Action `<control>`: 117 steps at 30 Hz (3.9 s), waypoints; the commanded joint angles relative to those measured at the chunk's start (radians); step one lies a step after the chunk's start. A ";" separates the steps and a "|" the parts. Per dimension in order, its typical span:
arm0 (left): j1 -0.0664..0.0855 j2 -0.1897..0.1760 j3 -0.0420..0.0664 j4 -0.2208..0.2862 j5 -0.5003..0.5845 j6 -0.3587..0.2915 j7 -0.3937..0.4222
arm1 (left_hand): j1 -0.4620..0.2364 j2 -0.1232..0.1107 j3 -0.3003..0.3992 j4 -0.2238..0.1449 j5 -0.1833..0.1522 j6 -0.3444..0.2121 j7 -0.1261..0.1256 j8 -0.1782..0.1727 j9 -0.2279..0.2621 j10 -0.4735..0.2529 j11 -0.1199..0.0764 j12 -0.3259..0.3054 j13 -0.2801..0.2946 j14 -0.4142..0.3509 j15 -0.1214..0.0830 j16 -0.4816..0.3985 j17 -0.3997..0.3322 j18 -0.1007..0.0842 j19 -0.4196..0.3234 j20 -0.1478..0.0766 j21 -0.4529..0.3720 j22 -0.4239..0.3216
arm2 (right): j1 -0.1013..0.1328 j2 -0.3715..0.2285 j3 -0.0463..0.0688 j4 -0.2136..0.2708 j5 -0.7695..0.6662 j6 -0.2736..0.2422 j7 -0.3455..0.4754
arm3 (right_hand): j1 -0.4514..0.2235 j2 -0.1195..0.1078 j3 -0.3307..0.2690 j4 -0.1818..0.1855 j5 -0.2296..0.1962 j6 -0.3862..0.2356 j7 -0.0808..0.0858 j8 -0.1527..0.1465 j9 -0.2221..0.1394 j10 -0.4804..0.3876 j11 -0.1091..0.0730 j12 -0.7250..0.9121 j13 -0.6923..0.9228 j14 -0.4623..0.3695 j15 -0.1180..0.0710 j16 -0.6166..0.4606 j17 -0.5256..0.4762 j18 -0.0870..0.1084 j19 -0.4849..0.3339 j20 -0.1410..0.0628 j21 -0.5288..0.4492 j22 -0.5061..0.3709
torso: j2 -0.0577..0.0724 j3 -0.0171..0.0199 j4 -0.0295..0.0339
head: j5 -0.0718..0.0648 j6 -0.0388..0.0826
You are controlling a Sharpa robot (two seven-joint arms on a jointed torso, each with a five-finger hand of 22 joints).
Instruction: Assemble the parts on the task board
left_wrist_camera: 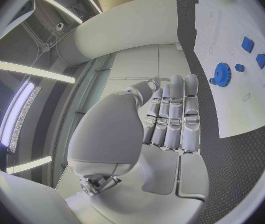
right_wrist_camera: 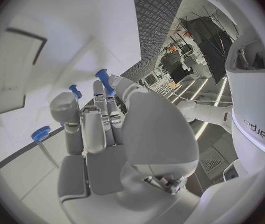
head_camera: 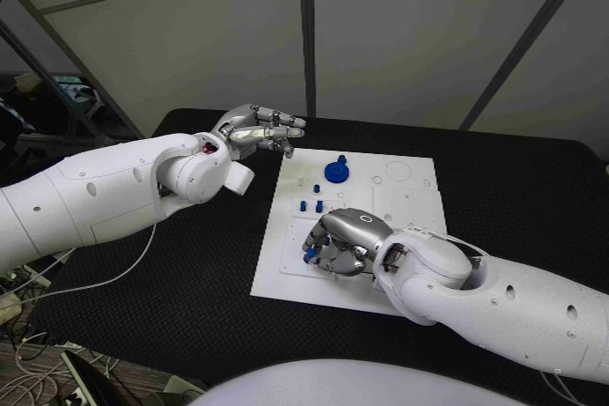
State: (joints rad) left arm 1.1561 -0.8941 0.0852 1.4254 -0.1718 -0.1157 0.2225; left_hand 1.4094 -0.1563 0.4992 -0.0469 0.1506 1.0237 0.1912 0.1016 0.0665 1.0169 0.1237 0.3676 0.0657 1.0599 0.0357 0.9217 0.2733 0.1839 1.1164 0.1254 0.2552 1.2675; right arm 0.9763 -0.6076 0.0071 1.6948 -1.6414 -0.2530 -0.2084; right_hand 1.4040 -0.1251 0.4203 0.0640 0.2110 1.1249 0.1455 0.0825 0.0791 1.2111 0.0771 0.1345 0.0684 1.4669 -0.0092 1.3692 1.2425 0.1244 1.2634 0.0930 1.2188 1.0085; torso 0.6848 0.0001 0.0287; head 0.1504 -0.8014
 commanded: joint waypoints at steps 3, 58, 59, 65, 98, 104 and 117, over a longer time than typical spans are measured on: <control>0.001 0.000 0.001 0.002 0.004 0.015 -0.003 | 0.003 0.005 0.000 -0.006 0.003 -0.002 0.005 0.004 0.000 -0.011 0.001 0.005 0.001 -0.002 0.003 -0.004 -0.001 -0.005 -0.004 0.000 -0.001 0.002 | -0.001 0.001 -0.006 -0.001 -0.027 0.034 -0.024 | -0.034 -0.044 -0.035 0.010 0.006 -0.052 0.005 -0.022 -0.012 -0.038 0.008 -0.018 -0.002 0.045 0.012 0.005 -0.002 -0.007 -0.008 0.012 -0.010 -0.007 | -0.001 0.0003 -0.0004 | 0.000 -0.004; 0.002 -0.018 -0.001 0.015 0.004 0.031 -0.010 | -0.007 0.000 -0.004 -0.008 0.002 -0.006 0.006 0.006 0.000 -0.015 0.002 0.008 0.000 -0.004 0.005 -0.004 -0.003 -0.007 -0.007 0.002 -0.002 0.004 | 0.018 -0.529 0.032 0.233 0.187 -0.178 -0.202 | -0.138 -0.026 -0.478 0.188 0.127 -0.042 -0.056 0.150 0.067 0.215 -0.066 1.183 1.198 0.092 -0.046 0.175 0.268 -0.043 0.106 -0.038 0.114 0.179 | -0.018 -0.0140 -0.0399 | -0.176 0.046; 0.002 -0.018 -0.001 0.015 0.004 0.030 -0.010 | -0.007 0.000 -0.004 -0.008 0.002 -0.006 0.006 0.006 0.000 -0.015 0.002 0.008 0.000 -0.004 0.005 -0.004 -0.003 -0.007 -0.007 0.002 -0.002 0.004 | 0.017 -0.531 0.032 0.236 0.179 -0.174 -0.217 | -0.138 -0.028 -0.489 0.193 0.128 -0.043 -0.056 0.153 0.069 0.215 -0.066 1.185 1.202 0.093 -0.046 0.176 0.270 -0.043 0.106 -0.038 0.115 0.181 | -0.017 -0.0143 -0.0395 | -0.177 0.046; 0.002 -0.020 -0.001 0.015 0.004 0.030 -0.010 | -0.007 0.000 -0.004 -0.008 0.002 -0.006 0.006 0.006 0.000 -0.015 0.002 0.008 0.000 -0.004 0.005 -0.004 -0.003 -0.007 -0.007 0.002 -0.002 0.004 | 0.005 -0.529 0.031 0.246 0.143 -0.145 -0.270 | -0.127 -0.025 -0.526 0.212 0.141 -0.047 -0.056 0.163 0.074 0.218 -0.066 1.199 1.225 0.093 -0.046 0.179 0.276 -0.045 0.110 -0.038 0.121 0.191 | -0.018 -0.0146 -0.0379 | -0.185 0.044; 0.001 -0.023 -0.002 0.014 0.004 0.036 -0.016 | -0.007 0.000 -0.004 -0.008 0.002 -0.006 0.006 0.006 0.000 -0.015 0.002 0.008 0.000 -0.004 0.005 -0.004 -0.003 -0.007 -0.007 0.002 -0.002 0.004 | -0.027 -0.465 0.025 0.230 0.066 -0.042 -0.340 | -0.117 -0.017 -0.552 0.224 0.148 -0.038 -0.060 0.181 0.083 0.219 -0.069 1.203 1.237 0.094 -0.047 0.181 0.280 -0.046 0.112 -0.038 0.124 0.198 | -0.017 -0.0164 -0.0371 | -0.171 0.030; 0.001 -0.024 -0.002 0.014 0.004 0.037 -0.018 | -0.010 -0.001 -0.004 -0.008 0.002 -0.006 0.006 0.007 0.000 -0.016 0.002 0.010 0.000 -0.004 0.006 -0.004 -0.004 -0.006 -0.008 0.003 -0.003 0.004 | -0.031 -0.449 0.024 0.218 0.051 -0.038 -0.348 | -0.118 -0.016 -0.553 0.224 0.147 -0.039 -0.060 0.181 0.083 0.218 -0.069 1.202 1.236 0.094 -0.047 0.181 0.280 -0.045 0.111 -0.038 0.123 0.196 | -0.017 -0.0167 -0.0368 | -0.171 0.029; 0.001 -0.026 -0.002 0.015 0.004 0.045 -0.027 | -0.014 -0.003 -0.005 -0.008 0.002 -0.012 0.008 0.006 0.000 -0.022 0.004 0.009 0.000 -0.005 0.006 -0.004 -0.004 -0.006 -0.009 0.003 -0.004 0.003 | -0.048 -0.396 0.024 0.196 0.004 -0.054 -0.361 | -0.117 -0.013 -0.555 0.225 0.144 -0.040 -0.061 0.183 0.084 0.217 -0.069 1.201 1.236 0.094 -0.047 0.181 0.281 -0.045 0.110 -0.038 0.123 0.197 | -0.017 -0.0175 -0.0365 | -0.168 0.027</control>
State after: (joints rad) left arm 1.1559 -0.9195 0.0831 1.4382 -0.1715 -0.0858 0.1977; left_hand 1.4052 -0.1605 0.4992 -0.0526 0.1506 1.0165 0.1984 0.1057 0.0665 0.9990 0.1274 0.3714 0.0657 1.0563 0.0393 0.9217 0.2707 0.1838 1.1128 0.1289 0.2539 1.2700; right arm 0.9295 -1.0051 0.0318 1.8901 -1.6136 -0.3084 -0.5623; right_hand 1.2816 -0.1445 -0.1277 0.2894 0.3539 1.0838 0.0913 0.2609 0.1647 1.4239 0.0107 1.3356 1.3046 1.4650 -0.0503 1.5468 1.3074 0.0928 1.3691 0.0555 1.3386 1.2044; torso 0.6676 -0.0170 -0.0072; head -0.0185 -0.7746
